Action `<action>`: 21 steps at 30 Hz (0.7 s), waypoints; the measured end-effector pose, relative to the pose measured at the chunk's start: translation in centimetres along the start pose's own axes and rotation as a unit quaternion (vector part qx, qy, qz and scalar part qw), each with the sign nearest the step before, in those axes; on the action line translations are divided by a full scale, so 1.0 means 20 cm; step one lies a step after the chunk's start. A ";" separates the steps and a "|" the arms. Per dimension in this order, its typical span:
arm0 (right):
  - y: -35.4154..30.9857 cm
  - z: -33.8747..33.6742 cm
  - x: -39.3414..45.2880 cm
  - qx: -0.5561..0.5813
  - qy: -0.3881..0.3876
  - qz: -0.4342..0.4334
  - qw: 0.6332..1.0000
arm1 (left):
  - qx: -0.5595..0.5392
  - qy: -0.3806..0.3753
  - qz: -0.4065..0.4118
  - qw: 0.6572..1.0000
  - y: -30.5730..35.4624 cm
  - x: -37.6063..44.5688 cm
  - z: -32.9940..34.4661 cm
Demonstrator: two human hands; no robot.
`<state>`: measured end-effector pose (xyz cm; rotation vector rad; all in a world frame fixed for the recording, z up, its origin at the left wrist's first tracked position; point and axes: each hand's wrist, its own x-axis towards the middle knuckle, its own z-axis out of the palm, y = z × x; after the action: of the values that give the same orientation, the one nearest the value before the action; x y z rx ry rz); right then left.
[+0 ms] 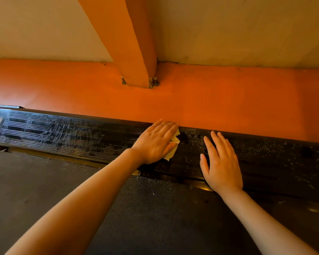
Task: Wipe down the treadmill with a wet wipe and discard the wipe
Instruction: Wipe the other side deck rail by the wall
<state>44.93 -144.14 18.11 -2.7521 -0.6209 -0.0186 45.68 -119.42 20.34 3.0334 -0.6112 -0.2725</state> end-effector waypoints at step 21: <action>-0.01 -0.01 0.00 -0.011 -0.003 0.005 1.000 | 0.028 0.011 0.022 0.999 0.31 -0.18 0.09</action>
<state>44.77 -144.05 18.35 -2.7777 -0.6131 -0.0140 39.74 -123.78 19.56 3.0662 -0.6959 -0.2226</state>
